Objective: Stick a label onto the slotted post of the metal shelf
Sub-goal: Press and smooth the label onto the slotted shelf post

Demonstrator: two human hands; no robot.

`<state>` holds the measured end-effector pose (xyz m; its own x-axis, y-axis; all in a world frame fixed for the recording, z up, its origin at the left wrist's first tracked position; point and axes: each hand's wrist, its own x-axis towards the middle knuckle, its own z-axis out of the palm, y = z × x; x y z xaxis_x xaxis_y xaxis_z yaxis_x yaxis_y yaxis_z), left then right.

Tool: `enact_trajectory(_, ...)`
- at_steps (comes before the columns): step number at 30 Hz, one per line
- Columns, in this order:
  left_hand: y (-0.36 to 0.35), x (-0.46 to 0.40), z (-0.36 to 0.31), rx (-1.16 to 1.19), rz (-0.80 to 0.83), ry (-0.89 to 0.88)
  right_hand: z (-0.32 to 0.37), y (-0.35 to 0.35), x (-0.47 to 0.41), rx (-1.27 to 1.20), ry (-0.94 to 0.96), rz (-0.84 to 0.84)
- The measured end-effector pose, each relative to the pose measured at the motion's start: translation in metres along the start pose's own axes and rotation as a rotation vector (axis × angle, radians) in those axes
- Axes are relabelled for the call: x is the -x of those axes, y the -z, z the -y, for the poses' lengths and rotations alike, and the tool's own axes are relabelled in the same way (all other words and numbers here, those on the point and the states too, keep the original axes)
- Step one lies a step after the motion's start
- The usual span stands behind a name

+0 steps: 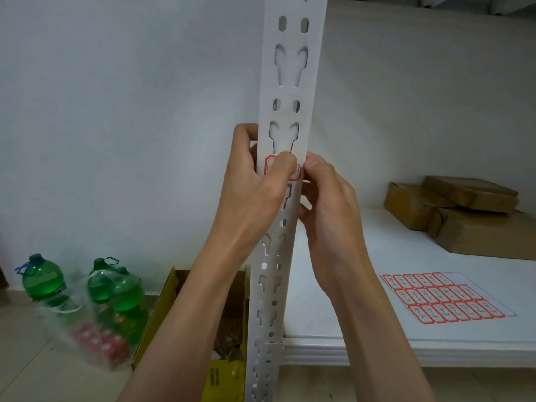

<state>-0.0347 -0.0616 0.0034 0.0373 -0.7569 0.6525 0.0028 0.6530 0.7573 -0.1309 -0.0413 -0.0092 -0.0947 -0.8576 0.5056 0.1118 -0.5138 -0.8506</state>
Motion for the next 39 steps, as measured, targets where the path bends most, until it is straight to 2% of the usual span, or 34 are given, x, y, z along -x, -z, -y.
enact_trajectory(6,0.006,0.001,0.002,0.316,0.12,0.105,0.003,-0.01,-0.001,-0.033,-0.067,0.012)
enact_trajectory(8,0.005,0.002,0.003,0.359,0.126,0.104,0.001,-0.014,-0.003,-0.035,-0.107,0.005)
enact_trajectory(19,-0.001,0.0,0.007,0.391,0.134,0.073,0.001,-0.016,-0.005,-0.004,-0.108,0.029)
enact_trajectory(28,-0.001,0.0,0.006,0.37,0.11,0.1,-0.002,-0.018,-0.008,-0.078,-0.138,0.089)
enact_trajectory(39,0.0,0.001,0.007,0.294,0.097,0.066,-0.007,-0.017,-0.006,-0.055,-0.107,0.029)
